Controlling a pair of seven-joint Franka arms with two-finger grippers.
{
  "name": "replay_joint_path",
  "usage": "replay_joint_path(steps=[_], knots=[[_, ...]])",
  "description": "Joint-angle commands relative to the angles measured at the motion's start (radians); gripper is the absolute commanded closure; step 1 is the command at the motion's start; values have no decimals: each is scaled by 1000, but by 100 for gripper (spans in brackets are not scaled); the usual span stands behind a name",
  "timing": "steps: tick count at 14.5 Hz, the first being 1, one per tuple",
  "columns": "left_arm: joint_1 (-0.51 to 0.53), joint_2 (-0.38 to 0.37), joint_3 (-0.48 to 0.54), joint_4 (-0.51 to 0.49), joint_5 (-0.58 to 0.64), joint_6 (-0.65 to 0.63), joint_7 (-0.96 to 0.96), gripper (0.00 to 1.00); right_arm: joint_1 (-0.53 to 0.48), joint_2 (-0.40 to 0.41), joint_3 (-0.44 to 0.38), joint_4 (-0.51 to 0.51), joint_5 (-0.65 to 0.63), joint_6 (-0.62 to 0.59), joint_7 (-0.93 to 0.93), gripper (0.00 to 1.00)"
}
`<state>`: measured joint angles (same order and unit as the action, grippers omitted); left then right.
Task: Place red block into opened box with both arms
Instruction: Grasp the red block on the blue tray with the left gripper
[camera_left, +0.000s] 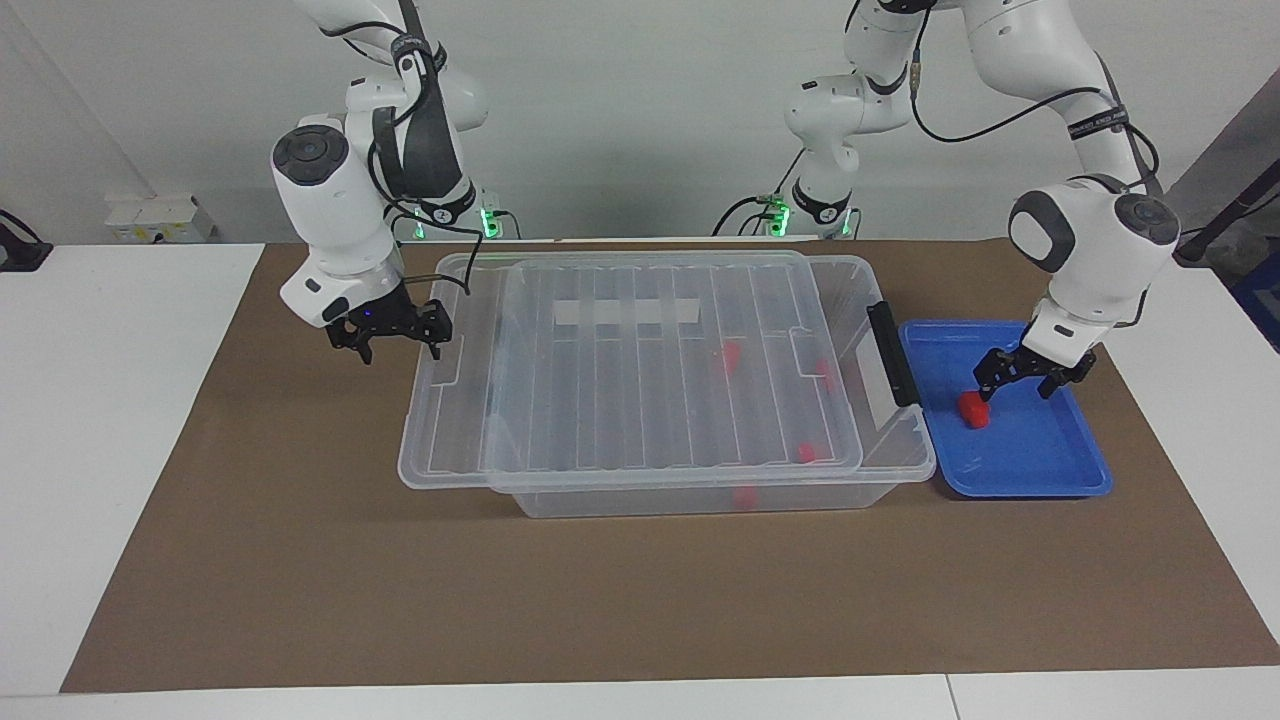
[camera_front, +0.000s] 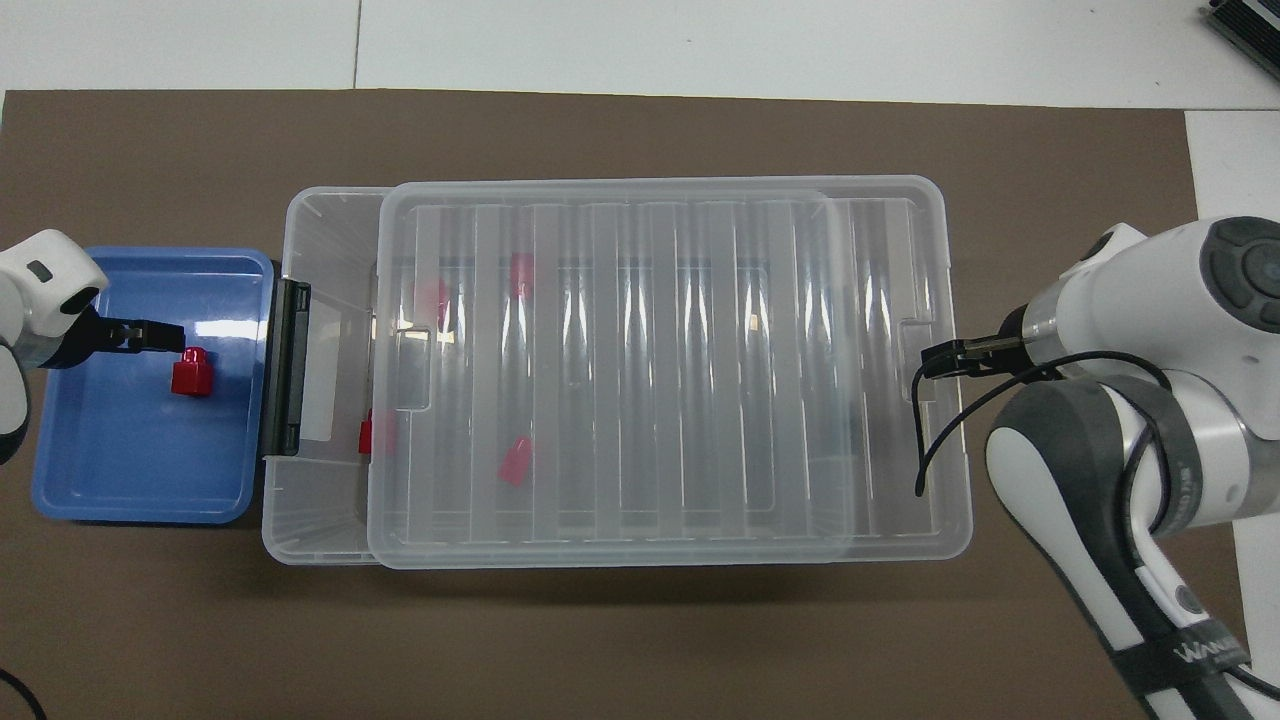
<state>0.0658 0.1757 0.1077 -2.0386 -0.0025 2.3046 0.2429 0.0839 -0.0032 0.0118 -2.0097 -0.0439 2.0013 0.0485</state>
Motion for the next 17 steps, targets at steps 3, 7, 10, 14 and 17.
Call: replay_joint_path(steps=[3,7,10,14,17], knots=[[11,45,-8,-57,4,122,-8,0,-13,-9,-30,-12,-25,-6,-47,0],[25,56,-8,-136,3,213,-7,0,-13,-12,-50,-9,-31,-18,-81,0],[34,51,-8,-147,3,205,-20,0,-13,-14,-64,-7,-31,-24,-102,0],[22,50,-8,-149,3,193,-89,0,-12,-14,-78,-7,-33,-24,-124,0],[20,50,-8,-149,3,193,-96,33,-13,-15,-96,-7,-33,-33,-148,0]])
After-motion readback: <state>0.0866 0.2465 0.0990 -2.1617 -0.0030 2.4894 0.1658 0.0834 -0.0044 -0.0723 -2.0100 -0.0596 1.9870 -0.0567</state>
